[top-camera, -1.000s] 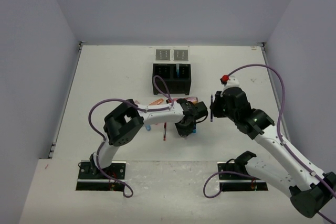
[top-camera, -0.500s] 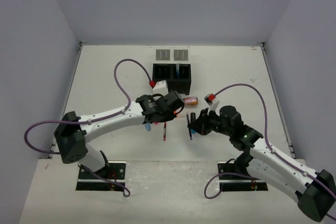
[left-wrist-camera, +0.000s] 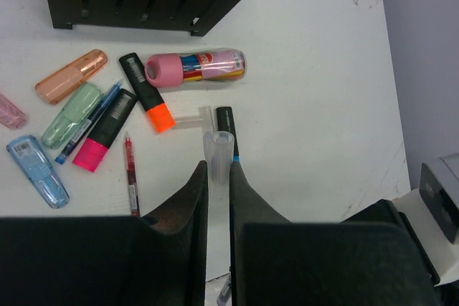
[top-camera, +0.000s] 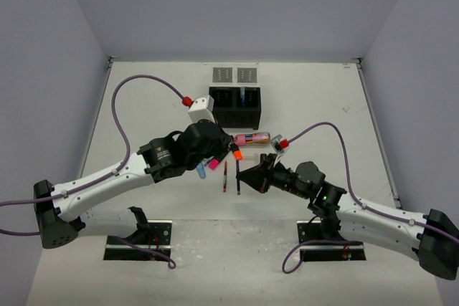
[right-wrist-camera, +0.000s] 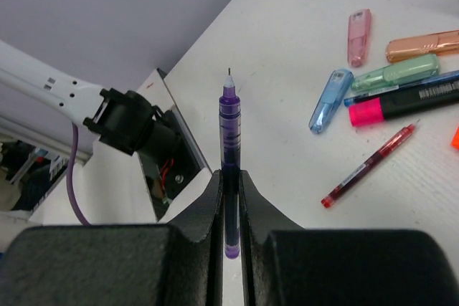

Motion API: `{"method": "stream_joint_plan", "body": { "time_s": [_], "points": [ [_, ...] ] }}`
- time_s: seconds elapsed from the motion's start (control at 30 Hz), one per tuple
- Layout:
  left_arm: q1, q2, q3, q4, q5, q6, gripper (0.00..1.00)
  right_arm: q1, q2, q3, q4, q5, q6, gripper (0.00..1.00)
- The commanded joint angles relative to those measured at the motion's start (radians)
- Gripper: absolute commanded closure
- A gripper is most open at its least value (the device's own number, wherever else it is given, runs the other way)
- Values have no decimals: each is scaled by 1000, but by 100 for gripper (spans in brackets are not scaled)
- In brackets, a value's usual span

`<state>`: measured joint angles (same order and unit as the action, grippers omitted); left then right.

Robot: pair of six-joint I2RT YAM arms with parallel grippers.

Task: Sort the stationery into containers
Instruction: Close the pen cap on the pen.

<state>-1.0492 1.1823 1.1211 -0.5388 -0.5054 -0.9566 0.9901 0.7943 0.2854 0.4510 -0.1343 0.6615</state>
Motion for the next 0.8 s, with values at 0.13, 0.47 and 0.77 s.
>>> {"method": "stream_joint_plan", "body": {
  "time_s": [0.13,0.47,0.77],
  "points": [
    [0,-27,-12,73,38,58,100,10,66,121,6,105,-22,100],
    [-3,-36,-30,84,38,73,100,10,135,168,-20,124,-12,100],
    [-3,-50,-58,105,55,80,100,10,161,184,-28,130,-9,100]
  ]
}}
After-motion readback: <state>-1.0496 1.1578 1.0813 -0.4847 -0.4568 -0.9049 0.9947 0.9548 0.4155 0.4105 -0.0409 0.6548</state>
